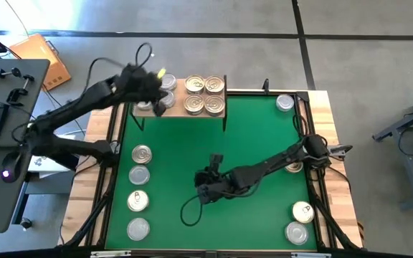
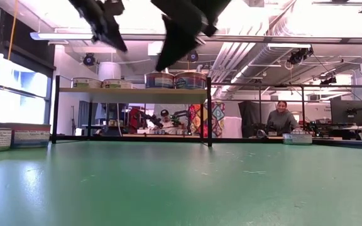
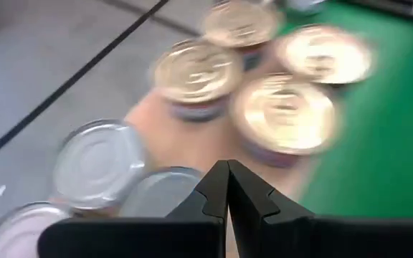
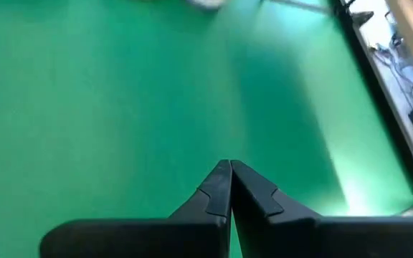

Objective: Stack canned seafood by type on shelf
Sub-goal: Put the green tuna can on the shelf

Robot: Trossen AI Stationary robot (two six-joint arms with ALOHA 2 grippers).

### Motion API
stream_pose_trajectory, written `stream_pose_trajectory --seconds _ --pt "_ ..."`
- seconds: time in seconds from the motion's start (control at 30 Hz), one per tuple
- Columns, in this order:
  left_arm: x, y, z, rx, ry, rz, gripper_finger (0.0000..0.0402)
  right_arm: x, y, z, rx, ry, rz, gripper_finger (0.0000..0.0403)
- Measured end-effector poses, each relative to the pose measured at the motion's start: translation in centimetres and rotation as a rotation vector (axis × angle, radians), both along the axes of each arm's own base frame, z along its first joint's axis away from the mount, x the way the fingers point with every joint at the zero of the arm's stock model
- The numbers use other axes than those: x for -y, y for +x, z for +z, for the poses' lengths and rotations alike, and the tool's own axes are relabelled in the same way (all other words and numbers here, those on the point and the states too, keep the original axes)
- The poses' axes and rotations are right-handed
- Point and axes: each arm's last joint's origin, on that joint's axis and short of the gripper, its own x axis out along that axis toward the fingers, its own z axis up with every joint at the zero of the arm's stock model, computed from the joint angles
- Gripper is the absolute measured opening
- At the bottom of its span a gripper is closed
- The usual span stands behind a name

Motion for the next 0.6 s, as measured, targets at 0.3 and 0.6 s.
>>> stream_pose_trajectory --seconds 0.3,0.6 --pt "-9.1 0.6 -3.9 -0.060 -0.062 0.173 0.0000 1.5 -2.1 -1.1 0.100 0.064 -0.037 0.0000" --pt "-10.8 0.7 -6.2 -0.123 -0.143 0.172 0.0000 1.9 -2.0 -1.1 0.132 0.092 -0.035 0.0000"
